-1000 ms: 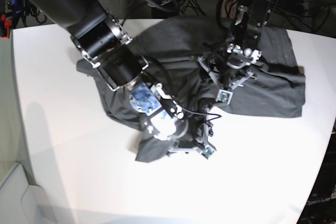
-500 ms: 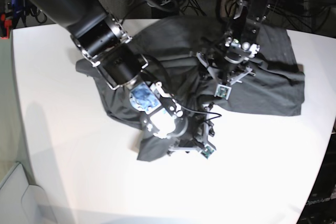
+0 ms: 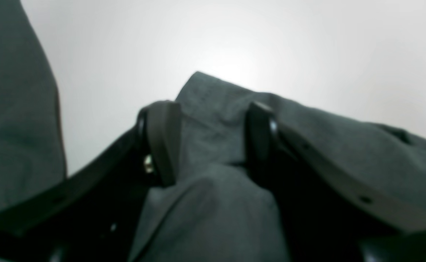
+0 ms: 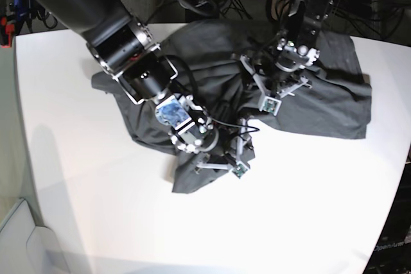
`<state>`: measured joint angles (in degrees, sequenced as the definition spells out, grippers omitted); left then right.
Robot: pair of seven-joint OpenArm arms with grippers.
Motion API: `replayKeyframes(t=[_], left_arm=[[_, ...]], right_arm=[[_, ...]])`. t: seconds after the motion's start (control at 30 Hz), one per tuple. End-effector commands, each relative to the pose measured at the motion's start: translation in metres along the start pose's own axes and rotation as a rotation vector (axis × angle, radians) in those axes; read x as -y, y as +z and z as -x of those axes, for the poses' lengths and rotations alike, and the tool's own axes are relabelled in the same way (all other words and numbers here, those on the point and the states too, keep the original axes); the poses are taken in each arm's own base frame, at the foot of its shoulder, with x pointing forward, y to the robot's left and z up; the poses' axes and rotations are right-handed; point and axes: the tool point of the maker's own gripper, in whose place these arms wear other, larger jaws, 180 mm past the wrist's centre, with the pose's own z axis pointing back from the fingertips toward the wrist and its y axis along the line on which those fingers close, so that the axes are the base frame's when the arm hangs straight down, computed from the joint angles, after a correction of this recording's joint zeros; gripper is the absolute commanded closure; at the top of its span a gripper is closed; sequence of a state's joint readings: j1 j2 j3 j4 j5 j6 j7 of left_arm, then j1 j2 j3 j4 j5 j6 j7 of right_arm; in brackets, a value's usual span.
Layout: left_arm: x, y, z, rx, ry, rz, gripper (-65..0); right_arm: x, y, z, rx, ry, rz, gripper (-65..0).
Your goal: Layout the t-shirt on the table in an organized manner, then fold the t-shirt properly
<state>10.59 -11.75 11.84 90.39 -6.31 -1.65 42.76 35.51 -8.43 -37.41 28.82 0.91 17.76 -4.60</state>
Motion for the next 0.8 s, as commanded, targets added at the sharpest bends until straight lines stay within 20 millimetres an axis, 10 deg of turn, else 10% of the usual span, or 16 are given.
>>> replayKeyframes(t=[0.0, 0.17, 0.4, 0.77], left_arm=[[0.004, 0.005, 0.067, -0.269, -0.007, 0.012, -30.7], [0.004, 0.006, 0.067, -0.267, -0.007, 0.012, -30.7], [0.004, 0.005, 0.066, -0.263, -0.008, 0.013, -30.7], [-0.002, 0.006, 0.068, -0.264, -0.016, 0.005, -30.7]], right_arm=[[0.007, 0.000, -0.027, 0.058, 0.016, 0.012, -30.7], [0.006, -0.001, -0.025, 0.050, 0.016, 0.012, -26.2], [0.008, -0.002, -0.011, 0.013, 0.007, 0.013, -4.0], [0.067, 0.008, -0.074, 0.103, 0.059, 0.154, 0.0]])
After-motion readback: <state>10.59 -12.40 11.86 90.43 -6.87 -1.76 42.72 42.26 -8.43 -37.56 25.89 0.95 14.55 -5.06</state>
